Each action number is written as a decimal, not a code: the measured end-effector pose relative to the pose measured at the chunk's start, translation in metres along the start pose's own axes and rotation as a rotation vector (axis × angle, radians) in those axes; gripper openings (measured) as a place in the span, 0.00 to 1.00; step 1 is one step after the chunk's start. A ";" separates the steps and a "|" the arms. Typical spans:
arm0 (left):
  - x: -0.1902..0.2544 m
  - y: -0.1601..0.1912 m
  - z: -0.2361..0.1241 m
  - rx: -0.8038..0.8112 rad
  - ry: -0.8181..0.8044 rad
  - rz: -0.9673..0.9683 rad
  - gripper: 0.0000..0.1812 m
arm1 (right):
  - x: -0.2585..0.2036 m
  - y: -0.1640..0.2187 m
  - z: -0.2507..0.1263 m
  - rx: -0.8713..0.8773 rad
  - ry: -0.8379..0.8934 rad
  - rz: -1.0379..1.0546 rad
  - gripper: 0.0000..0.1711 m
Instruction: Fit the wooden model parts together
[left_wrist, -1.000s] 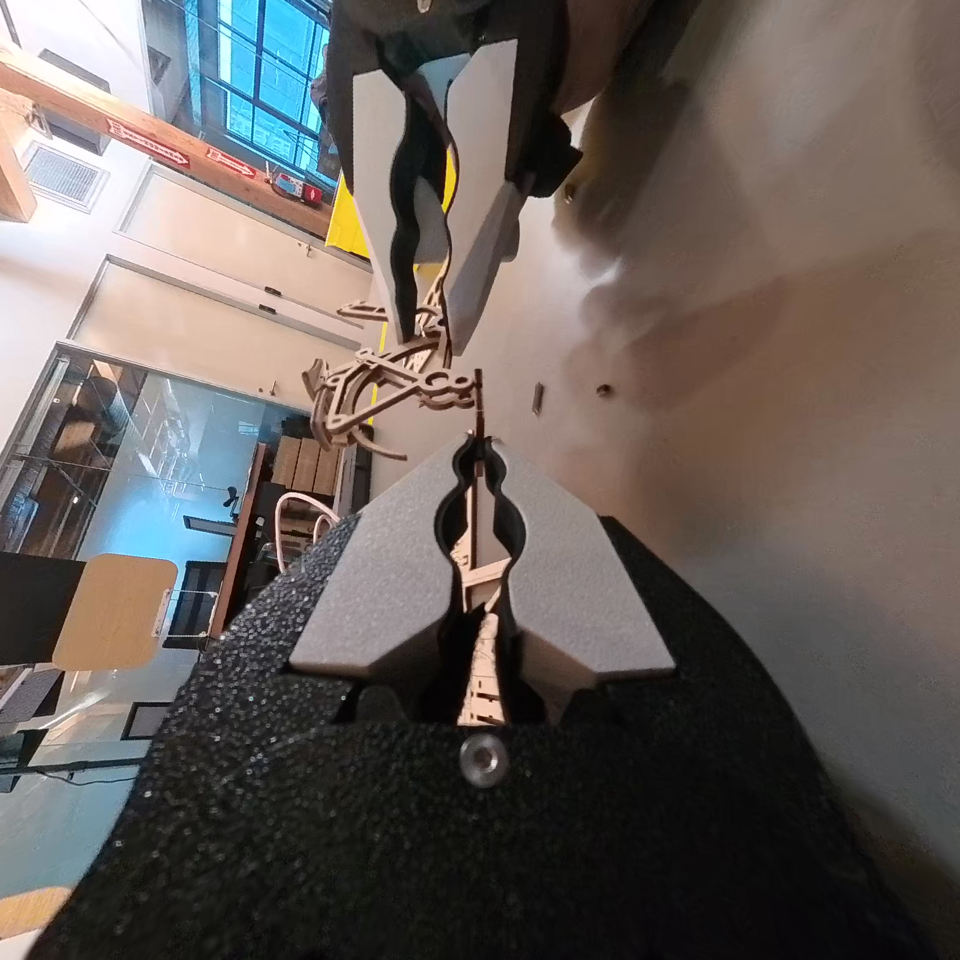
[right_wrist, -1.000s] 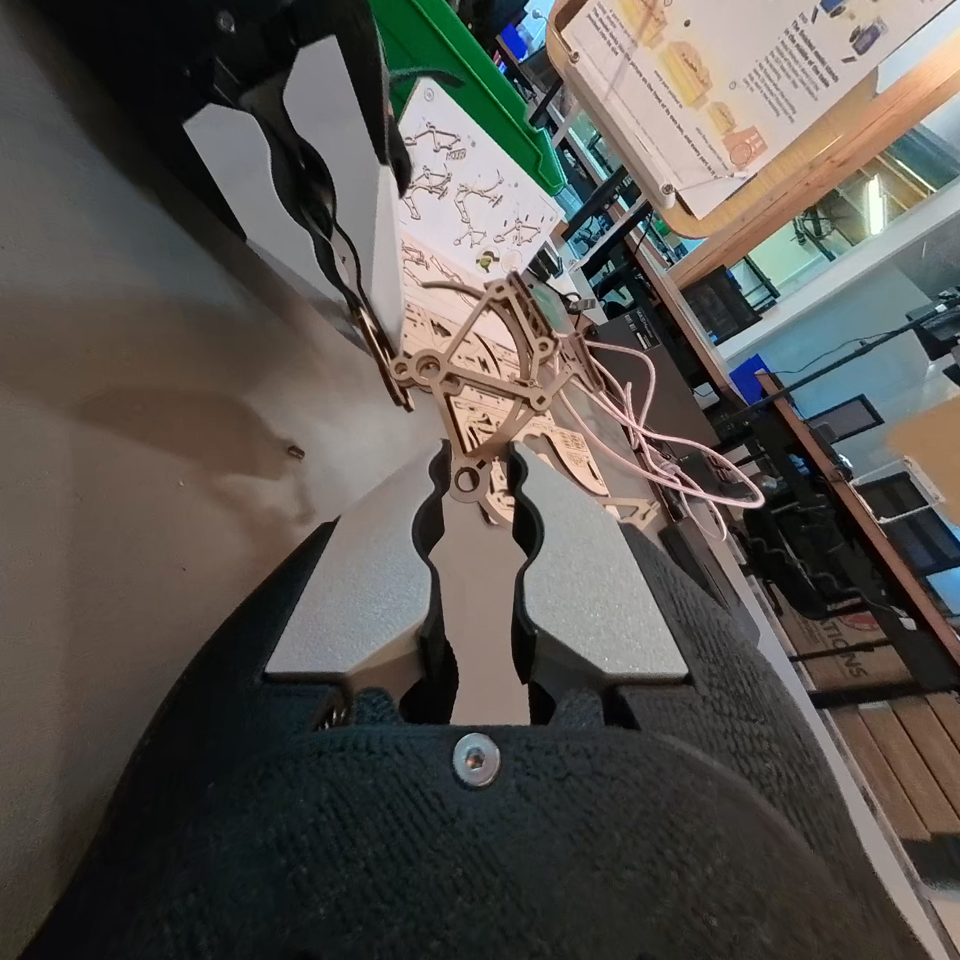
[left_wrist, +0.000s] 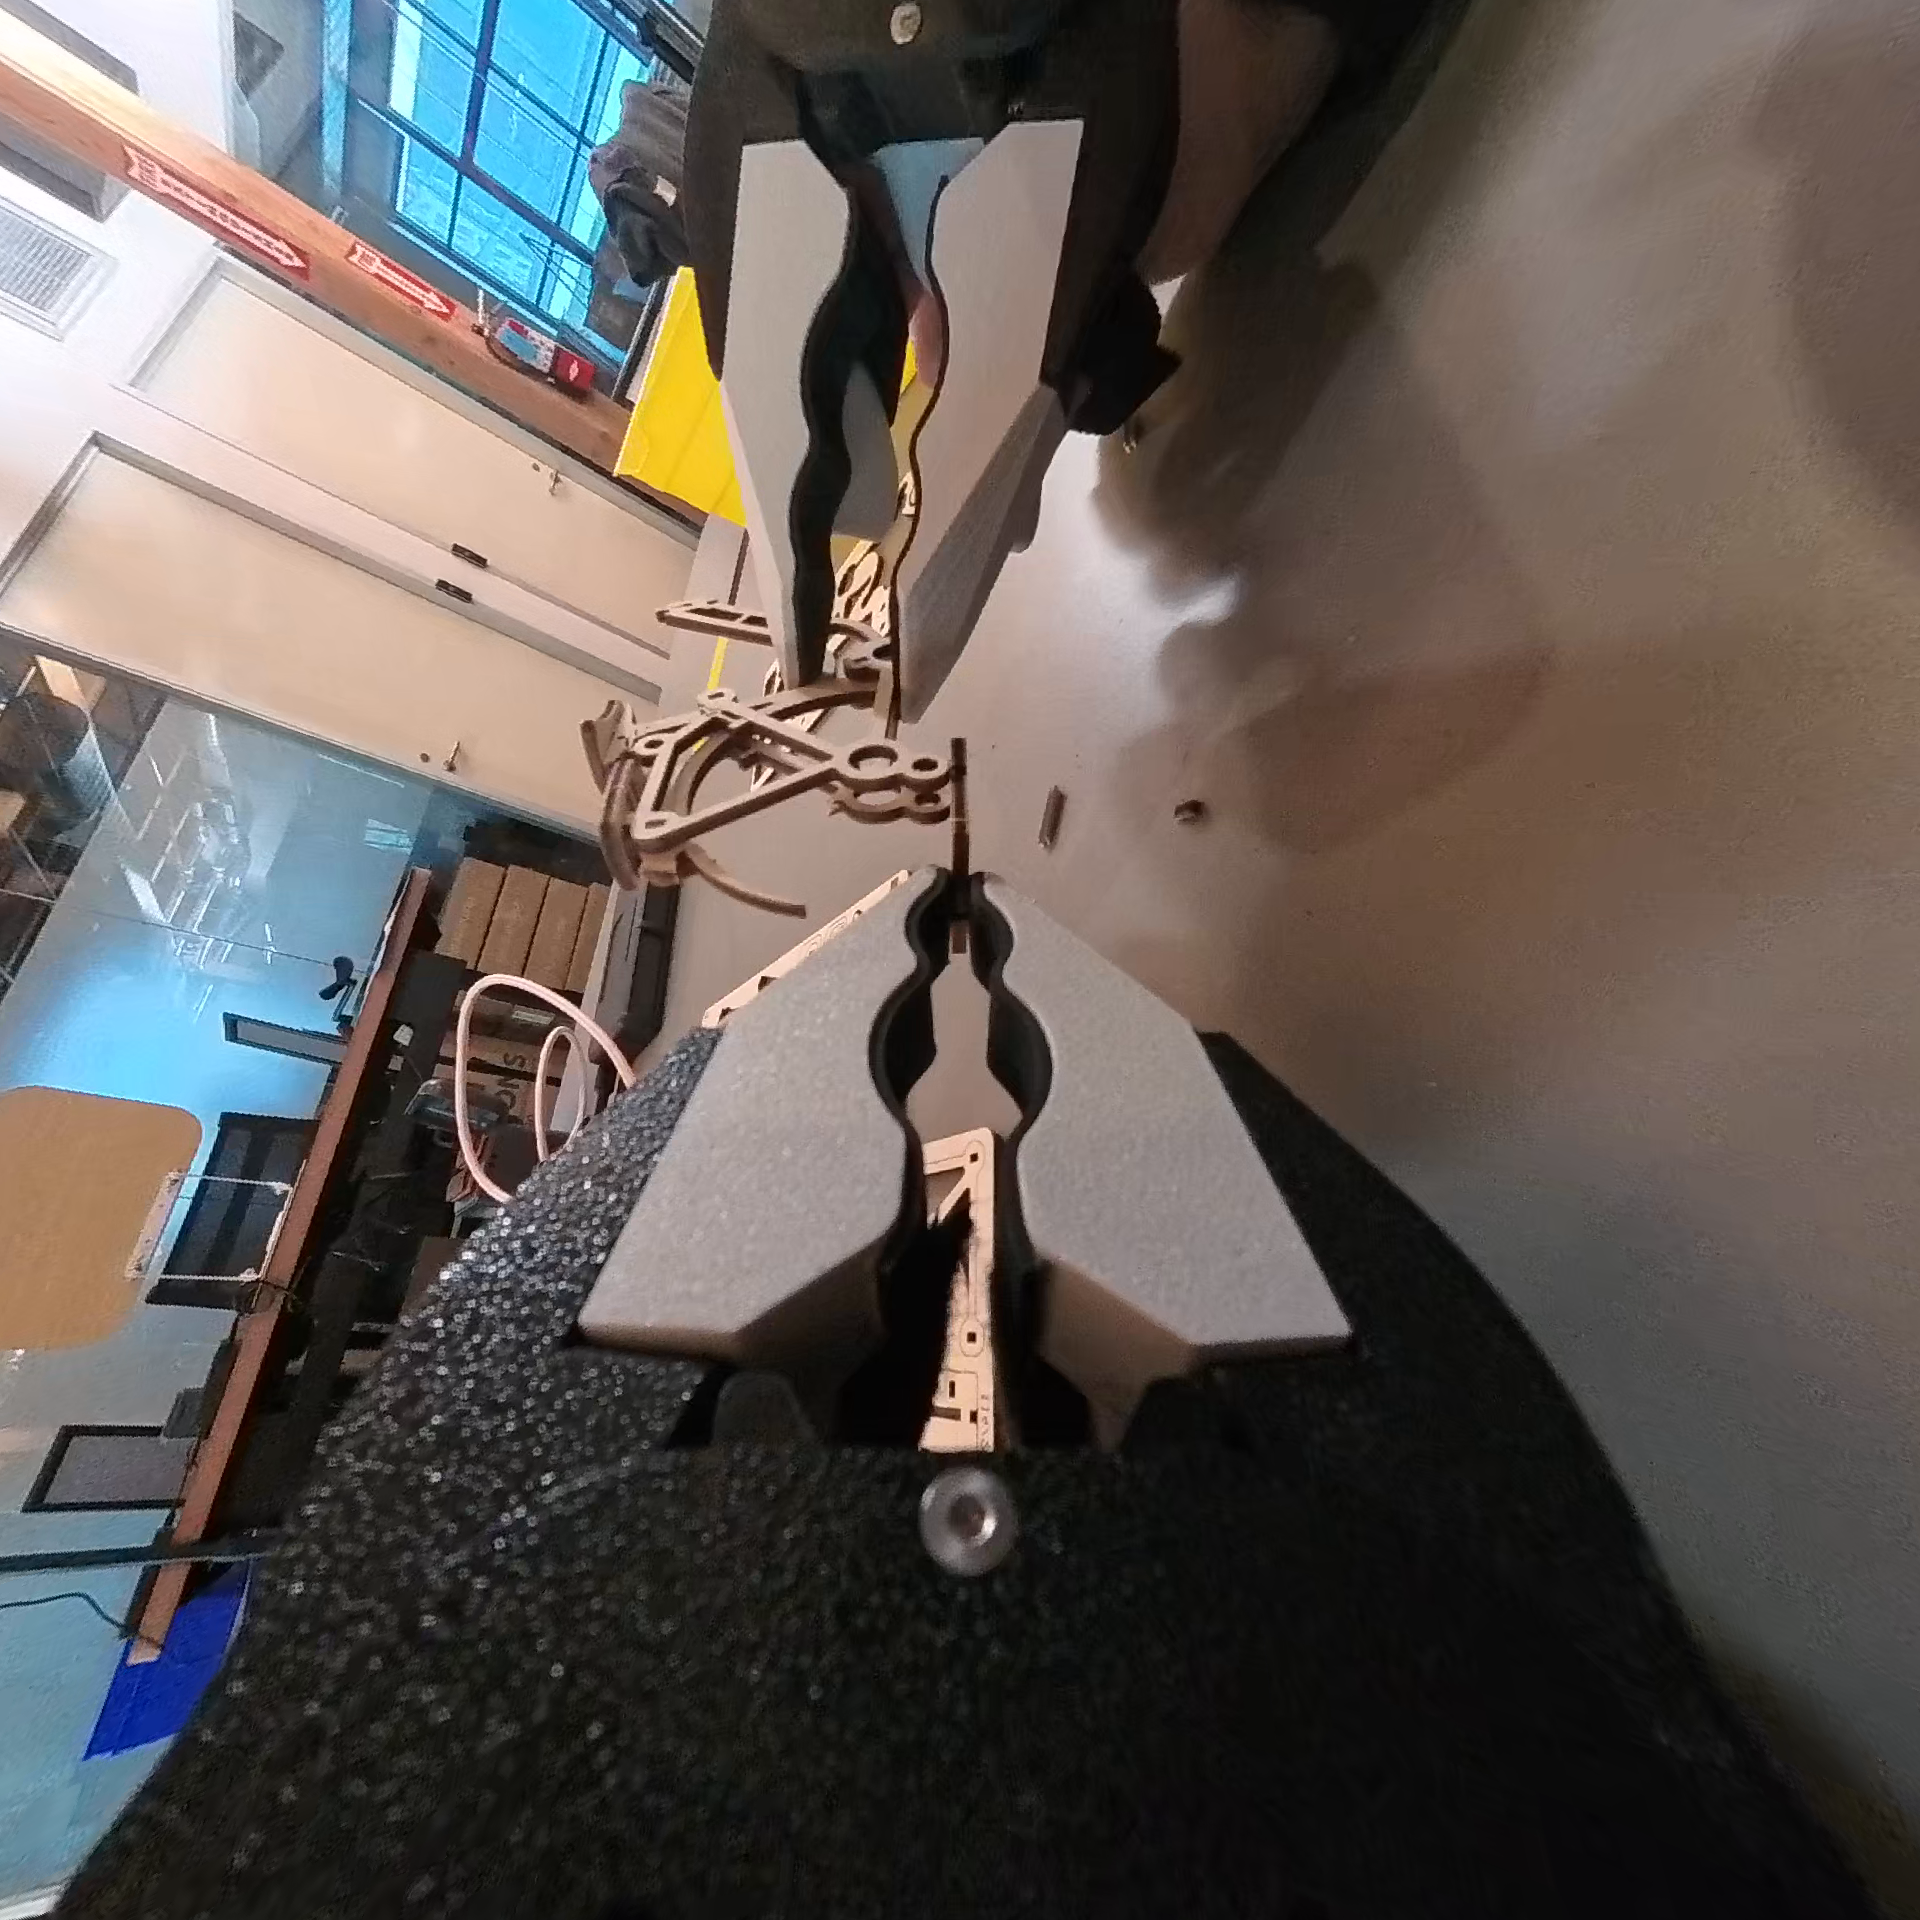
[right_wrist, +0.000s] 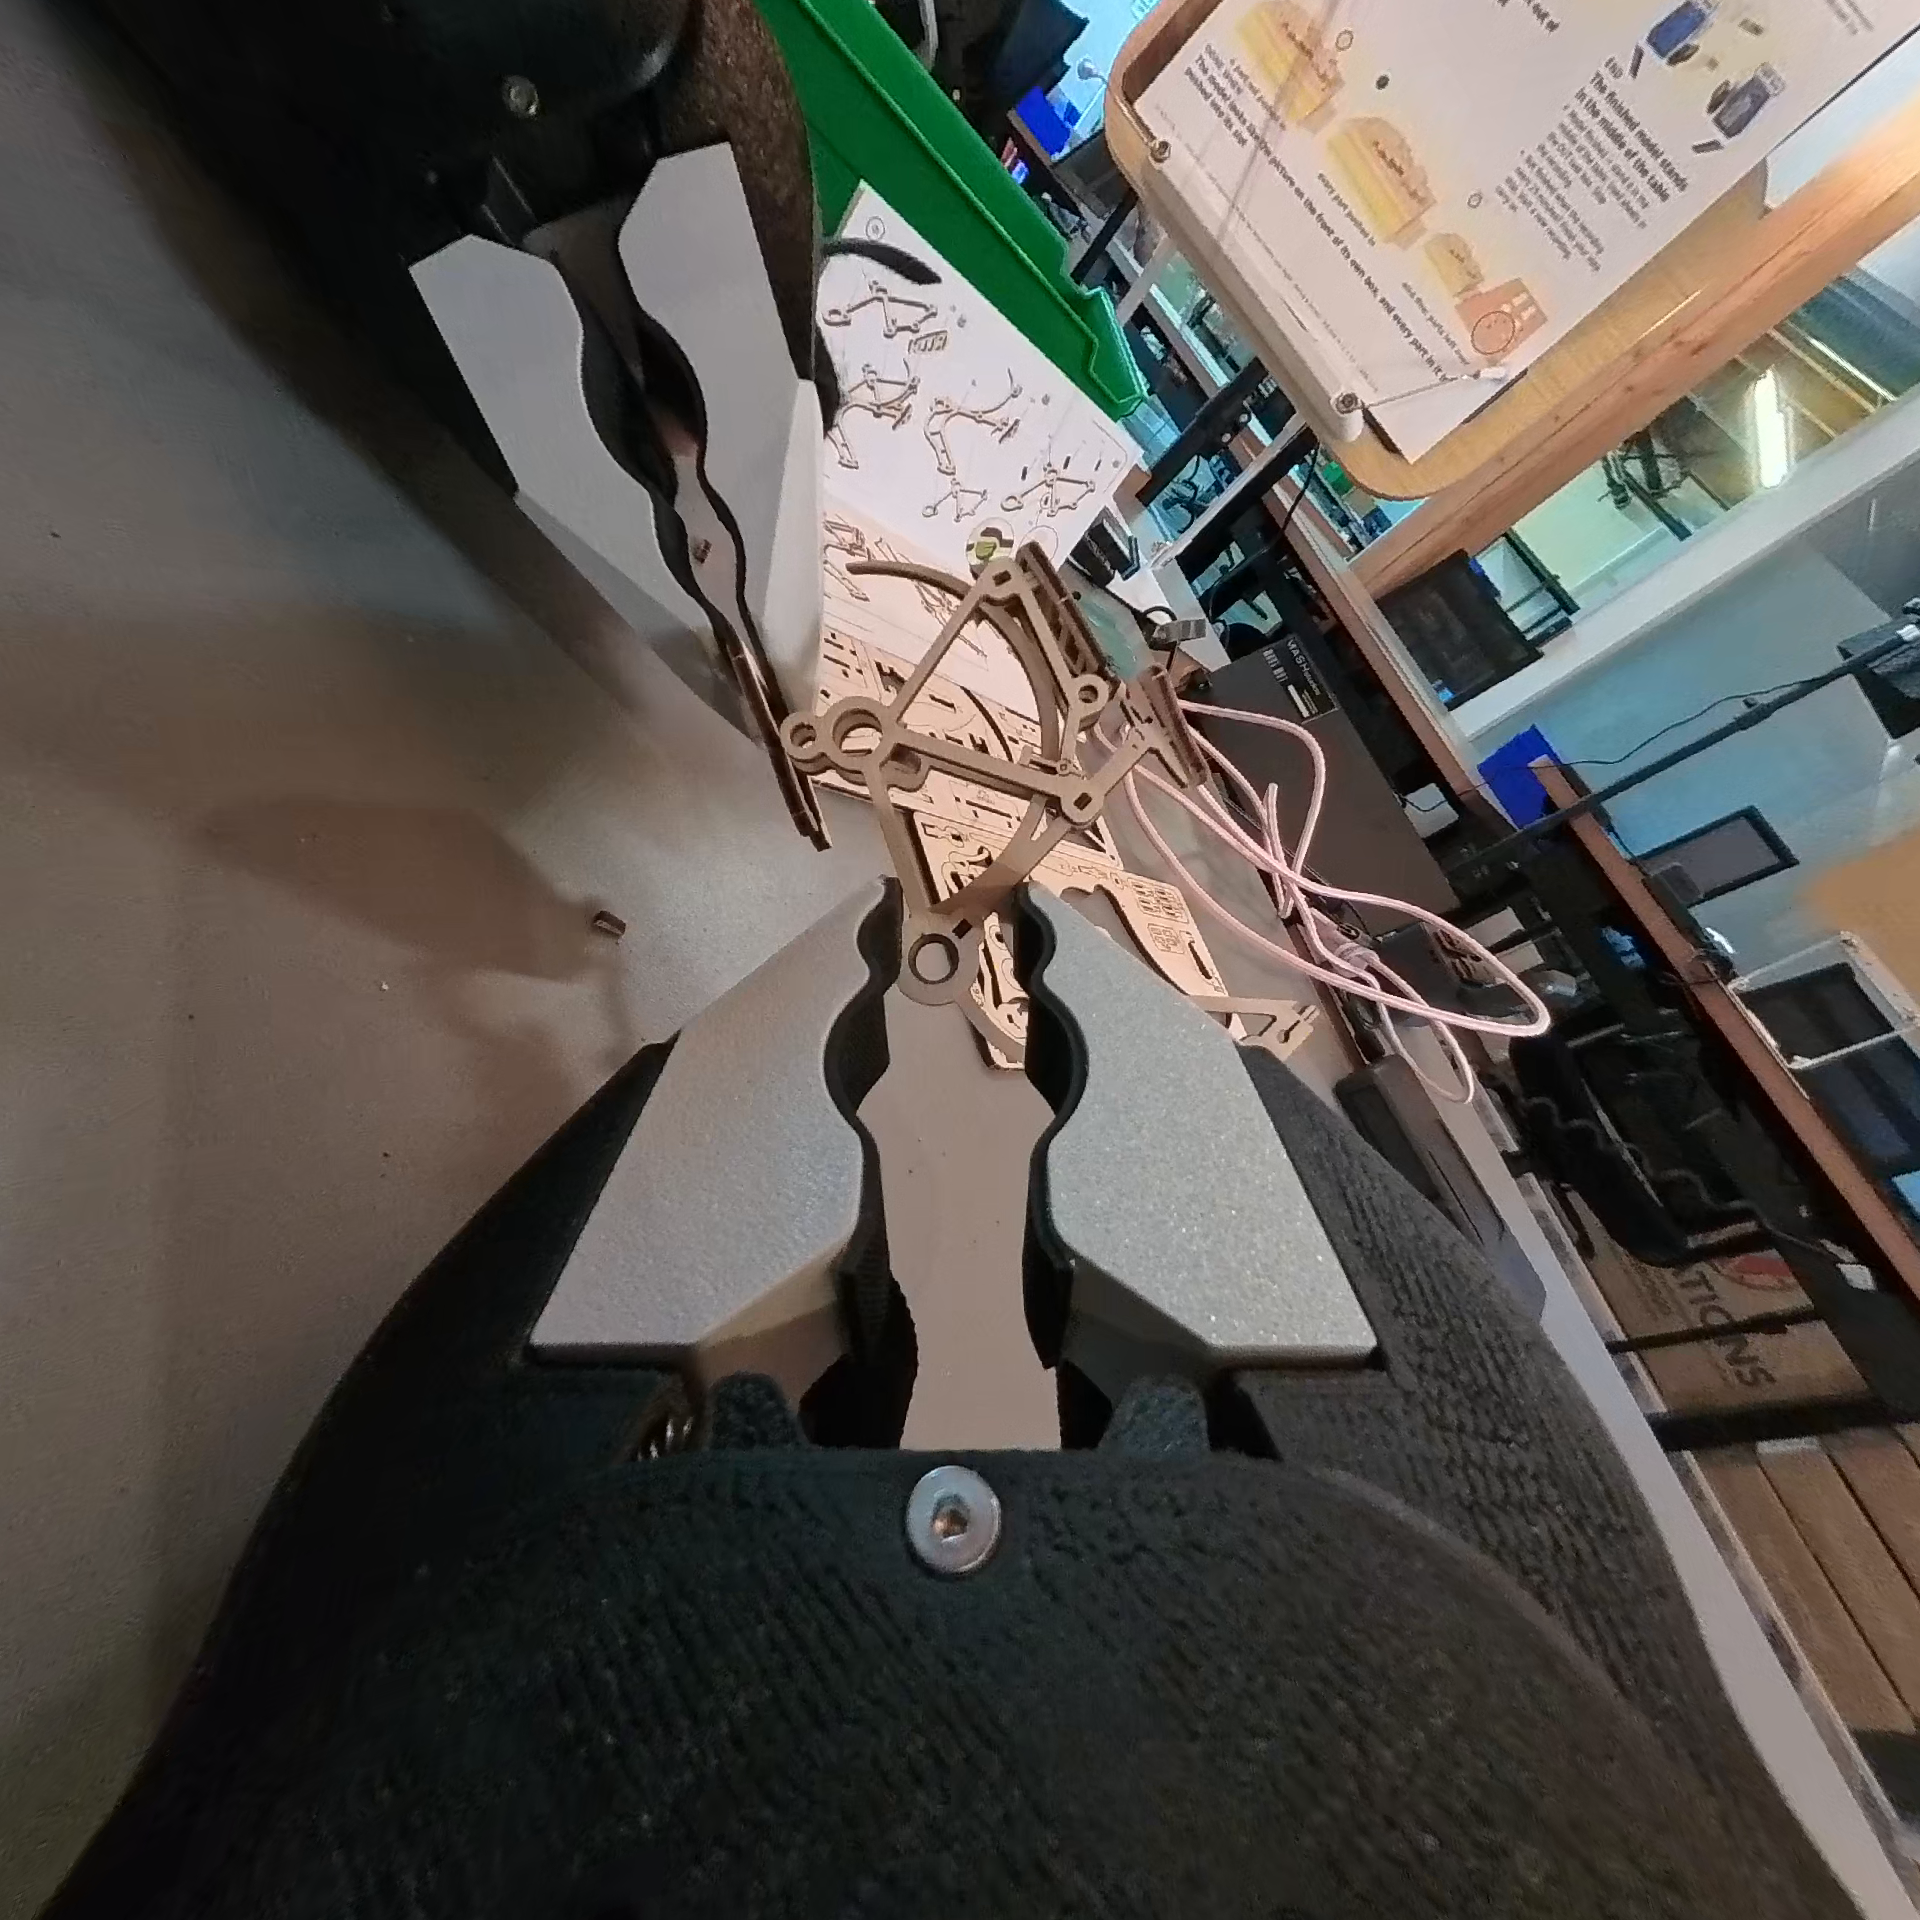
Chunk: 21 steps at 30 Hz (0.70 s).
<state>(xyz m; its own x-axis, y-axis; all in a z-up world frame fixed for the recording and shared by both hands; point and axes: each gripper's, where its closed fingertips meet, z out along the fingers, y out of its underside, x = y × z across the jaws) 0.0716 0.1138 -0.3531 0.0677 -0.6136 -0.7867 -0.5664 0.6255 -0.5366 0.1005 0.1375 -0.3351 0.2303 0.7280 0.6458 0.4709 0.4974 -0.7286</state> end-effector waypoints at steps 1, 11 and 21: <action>0.000 0.000 0.000 -0.001 0.000 0.001 0.00 | 0.000 0.000 0.000 0.000 0.000 0.000 0.11; -0.001 0.001 0.000 -0.002 -0.004 0.003 0.00 | 0.001 0.002 0.001 -0.006 -0.004 0.007 0.11; 0.000 0.001 0.001 0.007 0.018 -0.046 0.00 | 0.001 0.001 0.000 0.000 0.005 -0.005 0.11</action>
<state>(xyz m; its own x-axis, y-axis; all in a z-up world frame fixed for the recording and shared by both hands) 0.0718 0.1147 -0.3541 0.0790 -0.6504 -0.7555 -0.5574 0.5995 -0.5744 0.1010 0.1387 -0.3347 0.2316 0.7231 0.6507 0.4724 0.5011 -0.7250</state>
